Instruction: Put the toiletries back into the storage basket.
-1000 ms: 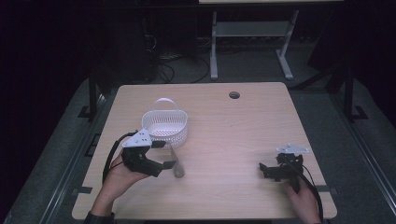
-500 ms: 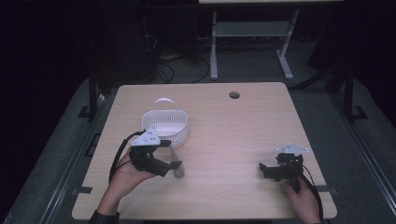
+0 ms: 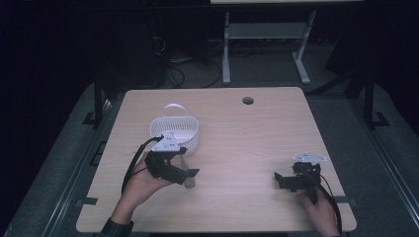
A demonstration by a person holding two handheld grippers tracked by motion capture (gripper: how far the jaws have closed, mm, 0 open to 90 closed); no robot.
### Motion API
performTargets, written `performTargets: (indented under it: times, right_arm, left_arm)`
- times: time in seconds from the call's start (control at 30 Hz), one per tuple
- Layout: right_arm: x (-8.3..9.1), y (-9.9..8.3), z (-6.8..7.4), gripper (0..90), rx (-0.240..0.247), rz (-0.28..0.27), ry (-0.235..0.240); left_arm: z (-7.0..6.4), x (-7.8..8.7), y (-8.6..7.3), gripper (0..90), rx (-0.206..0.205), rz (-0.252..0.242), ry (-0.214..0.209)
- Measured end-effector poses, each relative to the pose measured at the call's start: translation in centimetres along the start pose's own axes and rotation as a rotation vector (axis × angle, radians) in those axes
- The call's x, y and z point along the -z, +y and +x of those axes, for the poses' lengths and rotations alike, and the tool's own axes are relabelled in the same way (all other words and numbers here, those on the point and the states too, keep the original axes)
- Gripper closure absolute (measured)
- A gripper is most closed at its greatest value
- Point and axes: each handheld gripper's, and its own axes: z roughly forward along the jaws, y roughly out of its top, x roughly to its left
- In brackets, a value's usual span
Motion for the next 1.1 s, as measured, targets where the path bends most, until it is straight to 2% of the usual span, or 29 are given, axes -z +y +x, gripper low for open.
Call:
performTargets:
  times: [0.43, 0.87, 1.1]
  right_arm:
    - [0.00, 0.00, 0.00, 0.0, 0.000, 0.000, 0.000]
    - [0.00, 0.00, 0.00, 0.0, 0.000, 0.000, 0.000]
    - [0.00, 0.00, 0.00, 0.0, 0.000, 0.000, 0.000]
  left_arm:
    - [0.05, -0.20, -0.14, 28.6, 0.002, 0.011, 0.011]
    - [0.05, -0.04, -0.15, 29.4, -0.004, 0.011, 0.010]
    - [0.03, 0.19, -0.05, 29.5, 0.008, -0.003, -0.001]
